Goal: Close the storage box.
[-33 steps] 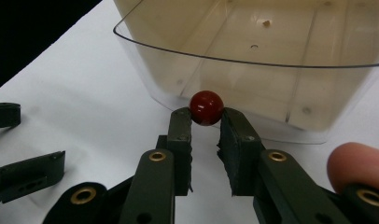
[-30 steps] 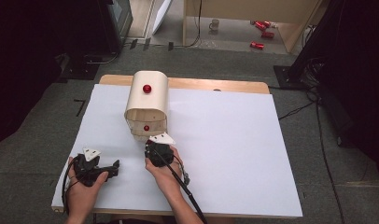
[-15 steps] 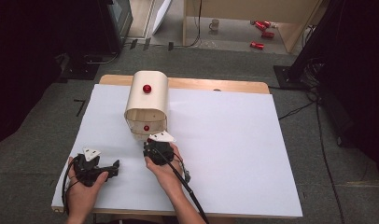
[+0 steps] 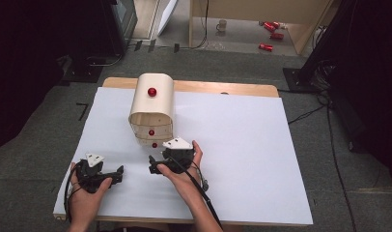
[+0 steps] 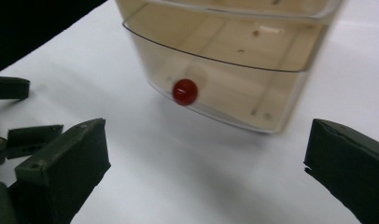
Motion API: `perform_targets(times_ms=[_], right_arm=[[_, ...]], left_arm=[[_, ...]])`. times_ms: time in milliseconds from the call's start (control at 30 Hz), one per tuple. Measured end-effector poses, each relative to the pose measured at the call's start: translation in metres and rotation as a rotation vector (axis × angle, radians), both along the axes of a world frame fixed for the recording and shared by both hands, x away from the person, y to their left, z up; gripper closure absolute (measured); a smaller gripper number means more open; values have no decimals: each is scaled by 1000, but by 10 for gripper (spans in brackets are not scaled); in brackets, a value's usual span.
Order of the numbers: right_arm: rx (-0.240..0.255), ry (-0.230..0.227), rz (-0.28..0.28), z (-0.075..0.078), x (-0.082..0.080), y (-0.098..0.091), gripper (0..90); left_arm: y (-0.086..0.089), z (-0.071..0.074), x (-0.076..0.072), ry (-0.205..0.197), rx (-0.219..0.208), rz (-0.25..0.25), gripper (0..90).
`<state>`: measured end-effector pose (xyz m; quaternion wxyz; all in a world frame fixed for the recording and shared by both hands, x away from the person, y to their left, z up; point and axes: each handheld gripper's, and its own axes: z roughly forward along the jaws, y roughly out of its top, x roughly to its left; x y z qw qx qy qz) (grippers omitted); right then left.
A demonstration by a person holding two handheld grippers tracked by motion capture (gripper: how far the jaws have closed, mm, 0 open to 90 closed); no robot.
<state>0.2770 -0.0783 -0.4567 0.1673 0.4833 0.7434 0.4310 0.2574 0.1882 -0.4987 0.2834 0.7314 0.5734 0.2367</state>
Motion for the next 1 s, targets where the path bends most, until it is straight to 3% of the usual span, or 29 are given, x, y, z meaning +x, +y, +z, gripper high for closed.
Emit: perform_targets(times_ms=[333,1000], right_arm=[[-15,-24,-55,6,-9,-41,0],[-25,-16,-164,4,-21,-116,0]], left_arm=[[0,0,0,1,3,-2,0],[0,0,0,1,4,-2,0]])
